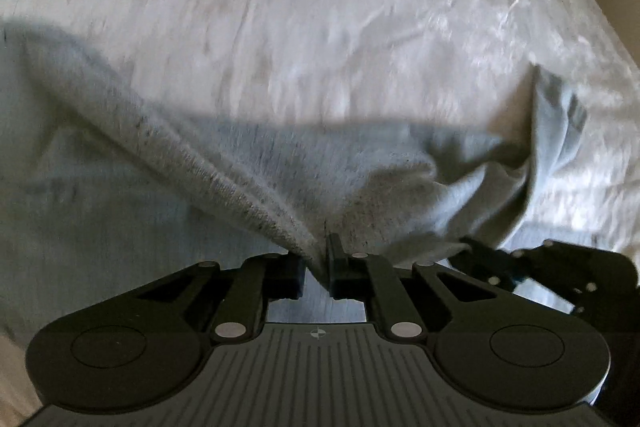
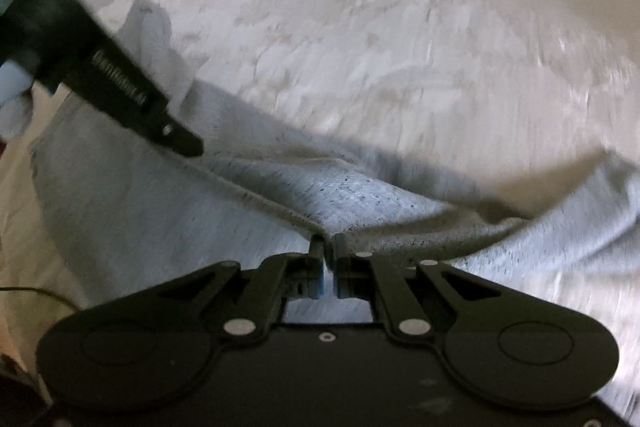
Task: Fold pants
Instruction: 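Lift the hems with both grippers and fold them over toward the waistband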
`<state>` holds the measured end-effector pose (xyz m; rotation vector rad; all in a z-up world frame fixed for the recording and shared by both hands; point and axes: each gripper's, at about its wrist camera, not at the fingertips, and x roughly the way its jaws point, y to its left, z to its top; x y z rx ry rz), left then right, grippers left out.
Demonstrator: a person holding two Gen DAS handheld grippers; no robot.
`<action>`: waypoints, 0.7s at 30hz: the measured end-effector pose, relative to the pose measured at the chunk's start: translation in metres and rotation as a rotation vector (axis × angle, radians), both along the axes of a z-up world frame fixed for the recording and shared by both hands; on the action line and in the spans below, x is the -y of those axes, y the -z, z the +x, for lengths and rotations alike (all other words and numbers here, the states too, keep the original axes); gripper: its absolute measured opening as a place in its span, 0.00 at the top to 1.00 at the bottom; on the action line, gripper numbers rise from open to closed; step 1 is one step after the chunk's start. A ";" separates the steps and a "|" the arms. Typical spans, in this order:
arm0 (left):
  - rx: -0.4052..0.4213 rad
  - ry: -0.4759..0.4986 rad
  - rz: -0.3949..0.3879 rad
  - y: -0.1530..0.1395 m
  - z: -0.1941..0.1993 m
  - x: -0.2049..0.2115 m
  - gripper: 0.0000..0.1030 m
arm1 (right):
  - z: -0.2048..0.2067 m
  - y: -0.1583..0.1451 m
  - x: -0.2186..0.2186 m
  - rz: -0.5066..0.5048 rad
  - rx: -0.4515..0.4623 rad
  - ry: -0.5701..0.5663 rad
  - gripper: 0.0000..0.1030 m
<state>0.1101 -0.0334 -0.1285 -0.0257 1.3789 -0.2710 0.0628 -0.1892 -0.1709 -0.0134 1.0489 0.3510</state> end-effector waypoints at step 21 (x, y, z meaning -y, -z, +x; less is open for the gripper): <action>0.009 -0.068 0.010 0.007 0.002 -0.003 0.90 | 0.164 0.043 0.138 -0.315 -0.075 0.745 0.68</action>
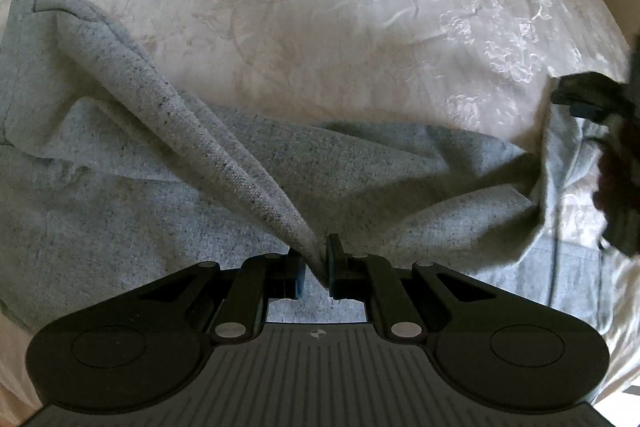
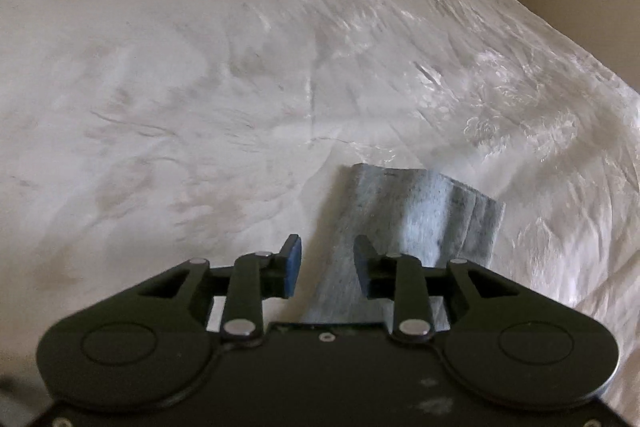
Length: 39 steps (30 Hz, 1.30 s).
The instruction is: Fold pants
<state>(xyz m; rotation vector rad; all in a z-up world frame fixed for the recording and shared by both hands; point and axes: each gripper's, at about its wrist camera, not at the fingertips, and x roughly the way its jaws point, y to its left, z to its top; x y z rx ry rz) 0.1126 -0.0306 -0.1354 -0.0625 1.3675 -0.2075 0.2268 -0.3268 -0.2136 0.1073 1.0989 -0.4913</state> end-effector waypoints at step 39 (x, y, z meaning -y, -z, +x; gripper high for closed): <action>0.116 0.106 0.079 -0.030 -0.088 -0.016 0.90 | -0.336 -0.008 0.094 0.430 0.211 0.621 0.71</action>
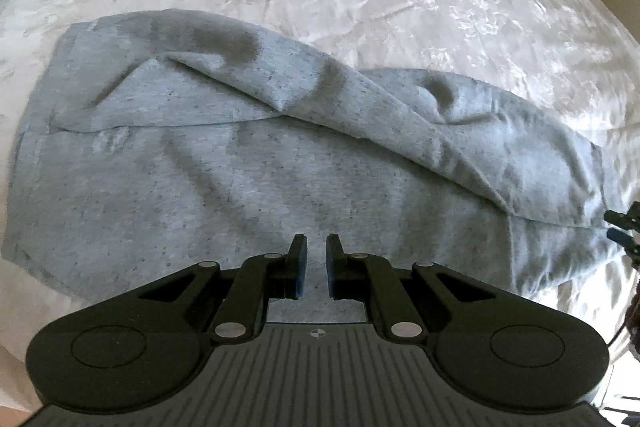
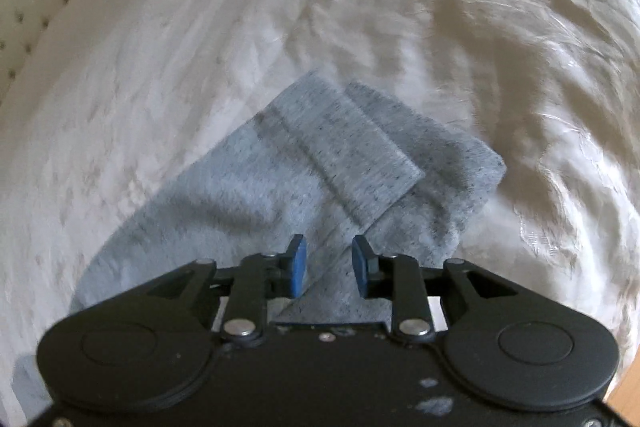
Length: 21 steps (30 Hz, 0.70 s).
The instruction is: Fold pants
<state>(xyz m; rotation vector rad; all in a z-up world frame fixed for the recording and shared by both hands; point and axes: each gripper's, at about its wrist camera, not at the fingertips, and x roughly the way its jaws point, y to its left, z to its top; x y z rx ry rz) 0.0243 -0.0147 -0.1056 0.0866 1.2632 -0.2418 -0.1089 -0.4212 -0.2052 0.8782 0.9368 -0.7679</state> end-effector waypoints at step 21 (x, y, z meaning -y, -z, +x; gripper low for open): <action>0.059 -0.131 0.035 -0.020 -0.021 -0.002 0.90 | -0.010 -0.024 0.032 -0.098 -0.034 -0.028 0.95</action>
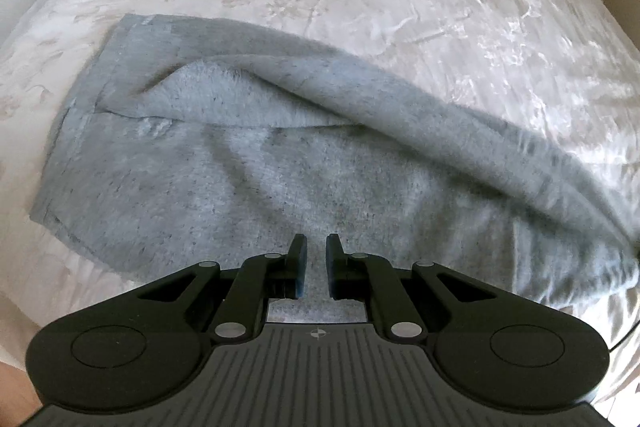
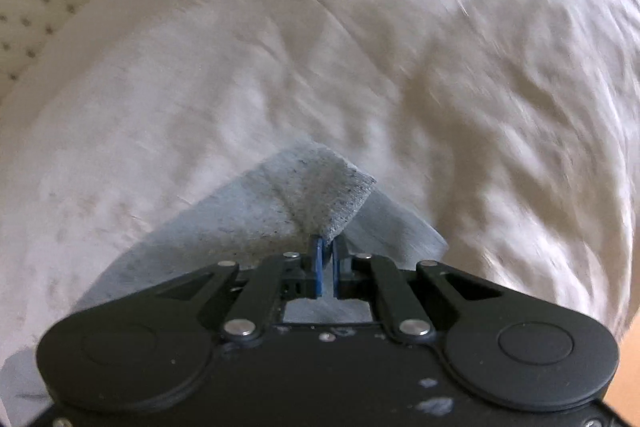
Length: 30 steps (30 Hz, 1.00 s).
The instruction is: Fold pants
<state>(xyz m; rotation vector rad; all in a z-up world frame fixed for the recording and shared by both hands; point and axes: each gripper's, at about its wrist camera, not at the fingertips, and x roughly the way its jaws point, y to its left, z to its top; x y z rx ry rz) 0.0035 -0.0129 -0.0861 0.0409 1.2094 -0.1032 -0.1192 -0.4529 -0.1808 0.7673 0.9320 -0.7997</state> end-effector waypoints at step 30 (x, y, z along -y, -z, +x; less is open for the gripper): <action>-0.078 -0.175 0.064 0.044 0.106 -0.180 0.90 | 0.194 -0.058 -0.271 0.112 0.245 -0.989 0.64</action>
